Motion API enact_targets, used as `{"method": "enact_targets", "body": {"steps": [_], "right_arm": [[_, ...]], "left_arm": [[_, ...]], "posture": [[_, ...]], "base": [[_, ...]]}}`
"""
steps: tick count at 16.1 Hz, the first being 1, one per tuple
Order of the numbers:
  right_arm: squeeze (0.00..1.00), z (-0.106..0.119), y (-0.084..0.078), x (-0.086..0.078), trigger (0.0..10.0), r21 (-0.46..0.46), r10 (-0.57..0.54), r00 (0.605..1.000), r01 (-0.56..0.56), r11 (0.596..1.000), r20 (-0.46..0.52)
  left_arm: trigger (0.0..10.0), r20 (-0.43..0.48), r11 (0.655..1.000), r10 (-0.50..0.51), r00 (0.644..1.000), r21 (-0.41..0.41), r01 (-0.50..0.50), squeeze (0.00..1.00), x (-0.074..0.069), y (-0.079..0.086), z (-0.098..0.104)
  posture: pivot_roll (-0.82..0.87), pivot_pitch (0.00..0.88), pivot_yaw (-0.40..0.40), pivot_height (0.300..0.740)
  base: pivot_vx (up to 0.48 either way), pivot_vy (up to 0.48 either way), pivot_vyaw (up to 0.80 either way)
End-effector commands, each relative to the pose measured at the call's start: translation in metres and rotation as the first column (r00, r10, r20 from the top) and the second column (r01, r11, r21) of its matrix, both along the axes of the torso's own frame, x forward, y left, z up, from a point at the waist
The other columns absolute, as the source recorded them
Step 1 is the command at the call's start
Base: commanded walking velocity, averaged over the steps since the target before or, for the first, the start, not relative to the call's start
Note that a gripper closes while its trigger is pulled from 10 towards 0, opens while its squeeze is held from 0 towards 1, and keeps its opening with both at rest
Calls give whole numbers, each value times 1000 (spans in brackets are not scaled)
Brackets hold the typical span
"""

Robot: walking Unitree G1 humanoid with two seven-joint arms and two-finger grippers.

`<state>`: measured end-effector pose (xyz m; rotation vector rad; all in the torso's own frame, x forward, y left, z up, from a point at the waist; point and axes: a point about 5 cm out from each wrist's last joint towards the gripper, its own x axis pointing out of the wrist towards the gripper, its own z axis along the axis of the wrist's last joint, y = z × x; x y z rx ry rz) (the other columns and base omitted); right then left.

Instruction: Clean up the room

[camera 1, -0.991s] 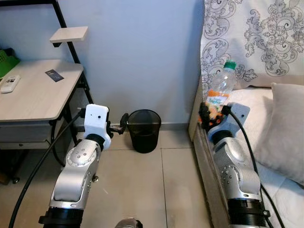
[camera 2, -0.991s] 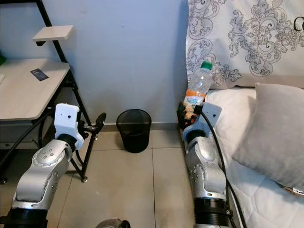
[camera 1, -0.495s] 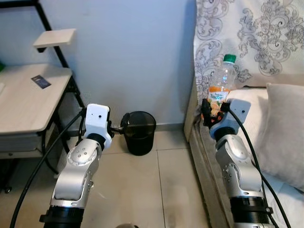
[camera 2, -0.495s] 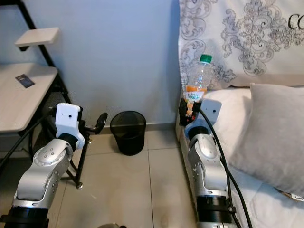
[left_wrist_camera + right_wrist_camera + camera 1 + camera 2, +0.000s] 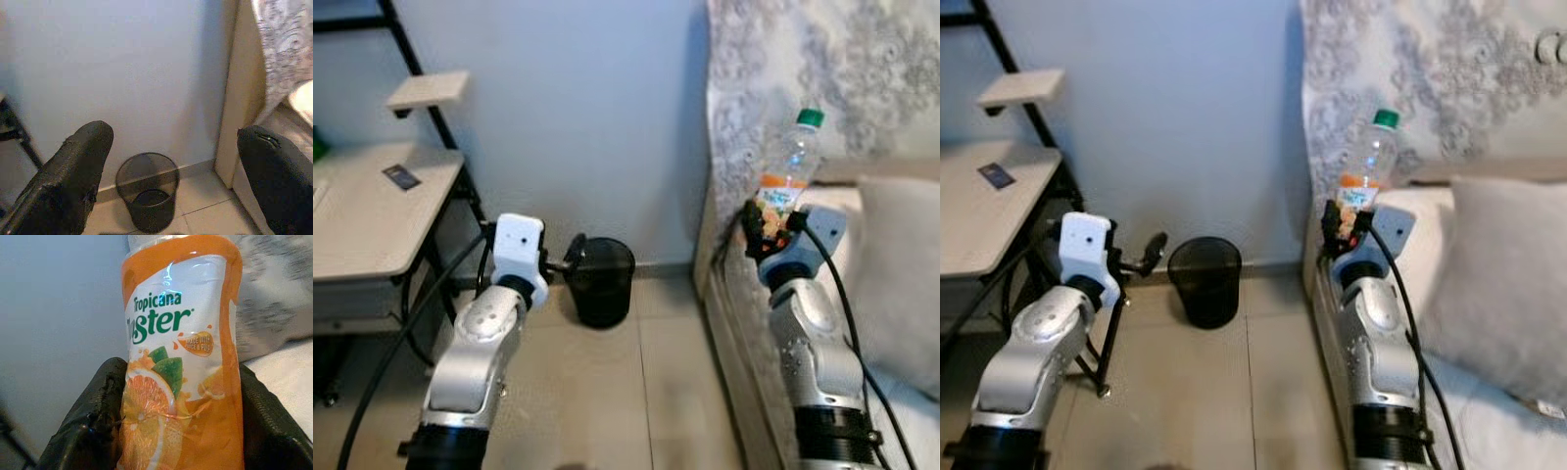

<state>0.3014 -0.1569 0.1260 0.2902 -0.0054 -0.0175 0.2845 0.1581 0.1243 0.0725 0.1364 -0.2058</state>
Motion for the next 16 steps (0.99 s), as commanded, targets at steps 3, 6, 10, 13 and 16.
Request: {"method": "enact_targets", "body": {"steps": [3, 6, 10, 13, 16], "right_arm": [[0, 2, 13, 1, 10000, -15, 66, 998, -66, 998, -7], [0, -6, 16, -2, 10000, -58, 107, 993, -110, 992, -49], [0, -8, 13, -1, 10000, -39, 84, 994, -86, 996, -66], [0, -13, 11, -2, 10000, -87, 72, 993, -80, 993, -91], [0, -17, 5, -2, 10000, -223, 27, 995, -48, 974, -97]], "left_arm": [[10000, 3, 1000, 8, 1000, 10, -9, 0, 0, 5, 0], [10000, -1, 1000, 4, 1000, 9, -4, 0, 0, 4, 0], [10000, -9, 1000, -10, 1000, 10, 10, 0, 1, 3, -2], [10000, -12, 1000, -15, 1000, 14, 16, 0, 1, 3, -3], [10000, -9, 1000, -15, 1000, 26, 16, 0, 1, 5, -2]], "posture": [[74, 0, 57, 740], [72, 0, 56, 740], [68, 0, 57, 740], [69, 0, 58, 740], [70, 0, 60, 740]], "base": [[287, 0, 0], [285, 0, 0], [292, 0, 0], [318, 0, 0], [333, 0, 0]]}}
